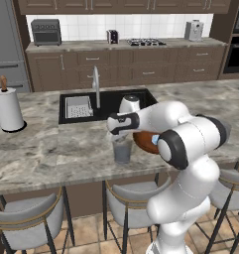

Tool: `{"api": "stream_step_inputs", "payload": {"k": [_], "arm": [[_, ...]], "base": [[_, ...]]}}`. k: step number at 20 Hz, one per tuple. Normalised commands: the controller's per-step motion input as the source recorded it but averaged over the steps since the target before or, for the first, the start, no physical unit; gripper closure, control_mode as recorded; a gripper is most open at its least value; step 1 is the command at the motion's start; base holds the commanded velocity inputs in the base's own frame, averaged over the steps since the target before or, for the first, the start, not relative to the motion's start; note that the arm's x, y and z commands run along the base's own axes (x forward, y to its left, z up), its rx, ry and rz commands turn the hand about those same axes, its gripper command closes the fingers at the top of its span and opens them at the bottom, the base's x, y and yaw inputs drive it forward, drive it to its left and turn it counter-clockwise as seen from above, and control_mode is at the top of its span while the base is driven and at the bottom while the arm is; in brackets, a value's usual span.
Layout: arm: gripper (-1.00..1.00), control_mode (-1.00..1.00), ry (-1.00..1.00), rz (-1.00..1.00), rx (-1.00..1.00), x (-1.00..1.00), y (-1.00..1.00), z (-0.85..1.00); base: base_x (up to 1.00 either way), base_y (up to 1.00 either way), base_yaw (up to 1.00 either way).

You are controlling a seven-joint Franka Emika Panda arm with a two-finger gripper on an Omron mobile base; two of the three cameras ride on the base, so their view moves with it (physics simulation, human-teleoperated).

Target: There are four ice cubes in the ice bowl. Place two ice cubes in each glass of water.

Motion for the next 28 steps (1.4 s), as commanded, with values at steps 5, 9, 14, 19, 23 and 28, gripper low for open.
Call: {"api": "stream_step_inputs", "payload": {"k": [5, 9, 14, 19, 23, 28], "arm": [[1.00, -1.00, 0.00, -0.02, 0.00, 0.03, 0.00, -0.08], [1.00, -1.00, -0.03, -0.02, 0.00, 0.00, 0.00, 0.00], [-1.00, -1.00, -0.05, -0.03, 0.00, -0.03, 0.01, 0.00], [-1.00, -1.00, -0.06, -0.03, 0.00, -0.14, 0.00, 0.00], [-1.00, -1.00, -0.06, -0.03, 0.00, -0.26, 0.00, 0.14], [-1.00, -1.00, -0.05, -0.02, 0.00, -0.34, 0.00, 0.31]], "base": [[0.00, 0.00, 0.00], [0.00, 0.00, 0.00], [0.00, 0.00, 0.00], [0.00, 0.00, 0.00], [0.00, 0.00, 0.00], [0.00, 0.00, 0.00]]}}
